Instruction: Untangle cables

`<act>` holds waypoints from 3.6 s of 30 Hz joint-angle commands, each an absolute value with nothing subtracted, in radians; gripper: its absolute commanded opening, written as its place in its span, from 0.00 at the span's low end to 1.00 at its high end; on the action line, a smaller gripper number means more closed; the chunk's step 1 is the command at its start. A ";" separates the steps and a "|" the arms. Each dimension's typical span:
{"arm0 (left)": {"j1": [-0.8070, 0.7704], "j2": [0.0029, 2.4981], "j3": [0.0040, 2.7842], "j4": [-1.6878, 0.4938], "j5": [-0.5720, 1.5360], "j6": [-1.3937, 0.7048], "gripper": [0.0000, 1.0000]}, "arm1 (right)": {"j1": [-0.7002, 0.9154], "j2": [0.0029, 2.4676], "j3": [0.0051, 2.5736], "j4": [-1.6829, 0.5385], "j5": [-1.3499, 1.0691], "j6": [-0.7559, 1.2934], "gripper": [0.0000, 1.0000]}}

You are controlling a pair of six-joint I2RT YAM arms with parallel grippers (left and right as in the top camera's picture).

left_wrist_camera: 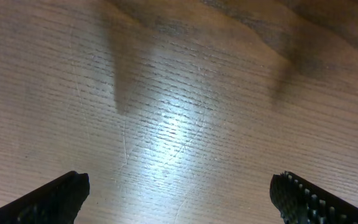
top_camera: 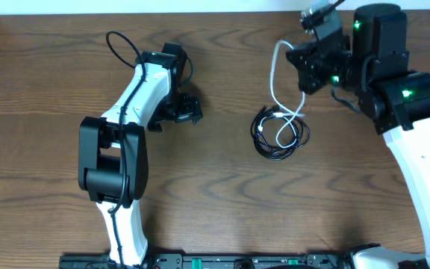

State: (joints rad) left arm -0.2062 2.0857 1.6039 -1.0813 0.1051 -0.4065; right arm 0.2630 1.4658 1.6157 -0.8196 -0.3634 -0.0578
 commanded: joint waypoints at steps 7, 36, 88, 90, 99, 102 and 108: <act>-0.202 2.096 1.608 -1.104 0.179 -0.398 0.98 | 0.244 1.509 1.622 -1.018 0.047 0.009 0.01; -0.581 2.097 1.566 -0.810 0.324 -0.552 0.56 | 0.133 1.687 1.622 -1.121 0.137 0.082 0.01; -0.617 2.100 1.493 -0.790 0.041 -0.523 0.07 | 0.133 1.687 1.622 -1.115 -0.167 -0.121 0.01; -0.575 2.090 1.493 -0.815 0.044 -0.510 0.07 | 0.133 1.687 1.622 -1.115 -0.266 -0.187 0.01; -0.406 2.085 1.492 -0.883 0.052 -0.477 0.07 | 0.126 1.687 1.622 -1.106 -0.550 -0.348 0.01; -0.353 2.085 1.492 -0.897 0.109 -0.390 0.07 | 0.114 1.687 1.622 -1.088 -0.420 -0.282 0.01; -0.243 2.085 1.492 -0.932 0.150 -0.340 0.07 | 0.068 1.687 1.622 -1.084 -0.049 -0.113 0.01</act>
State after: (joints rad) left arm -0.2913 2.1109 1.5024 -0.9173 0.1310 -0.3874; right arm 0.1009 1.6882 1.6157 -1.0836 -0.2745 -0.2138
